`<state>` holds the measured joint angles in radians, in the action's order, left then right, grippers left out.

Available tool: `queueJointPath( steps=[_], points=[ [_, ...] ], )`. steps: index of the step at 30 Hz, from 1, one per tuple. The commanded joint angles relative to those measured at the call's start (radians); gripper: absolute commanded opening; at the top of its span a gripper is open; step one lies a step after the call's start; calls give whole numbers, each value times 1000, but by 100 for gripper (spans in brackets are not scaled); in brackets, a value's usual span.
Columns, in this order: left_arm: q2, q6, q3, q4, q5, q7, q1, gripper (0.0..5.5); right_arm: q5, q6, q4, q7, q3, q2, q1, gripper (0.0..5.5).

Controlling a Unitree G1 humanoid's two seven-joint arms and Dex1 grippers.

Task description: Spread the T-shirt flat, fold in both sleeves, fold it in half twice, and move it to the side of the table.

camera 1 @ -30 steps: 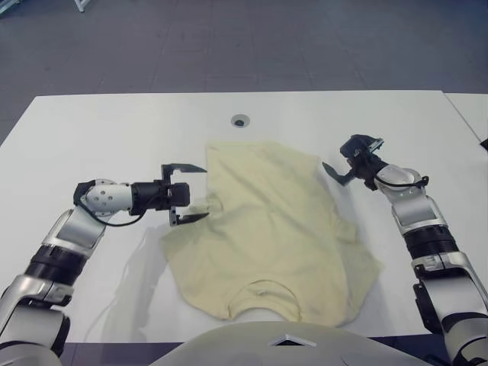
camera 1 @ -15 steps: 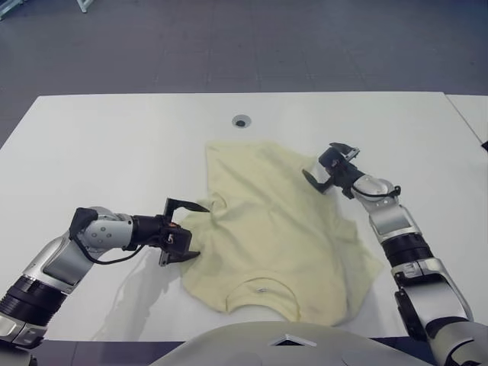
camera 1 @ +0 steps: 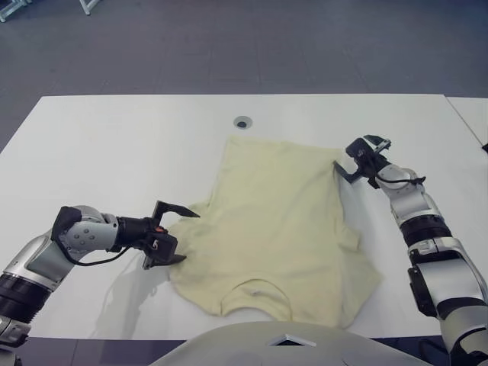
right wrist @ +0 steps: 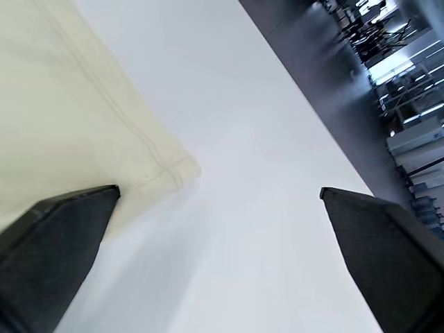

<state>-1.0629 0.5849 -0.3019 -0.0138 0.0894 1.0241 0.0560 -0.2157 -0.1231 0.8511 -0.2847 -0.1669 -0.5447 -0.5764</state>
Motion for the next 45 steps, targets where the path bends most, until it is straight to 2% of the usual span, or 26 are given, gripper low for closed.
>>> queueJointPath(
  steps=[1,3,5,9,13,16,22,26,31,39,45],
  points=[
    [30,-6,-65,51,67,47,-2,540,-13,-158,143,76,16,19,2,537],
    [41,0,-55,41,24,47,1,540,7,-226,112,96,41,4,3,537],
    [80,20,-32,28,-43,23,13,540,60,-243,-44,89,94,-14,47,537],
    [131,73,4,12,-122,-9,31,540,157,-97,-458,69,188,-11,199,537],
    [163,-84,44,-72,-284,6,80,540,277,222,-1046,-26,215,-37,534,537],
    [168,-146,55,-114,-306,3,102,540,352,348,-1425,-112,221,-113,824,537],
    [107,-151,85,-137,-229,-14,0,540,402,406,-1755,-292,298,-220,1168,537],
    [119,-147,104,-111,-120,-77,-36,540,305,328,-1707,-409,346,-289,1305,537],
    [143,-76,55,12,78,-127,-21,540,139,236,-1510,-413,359,-325,1346,537],
    [147,-28,8,142,212,-164,36,540,10,215,-1281,-327,315,-290,1195,537],
    [261,-60,-39,242,215,-186,186,540,-29,198,-1139,-289,255,-283,1026,537]
  ],
)
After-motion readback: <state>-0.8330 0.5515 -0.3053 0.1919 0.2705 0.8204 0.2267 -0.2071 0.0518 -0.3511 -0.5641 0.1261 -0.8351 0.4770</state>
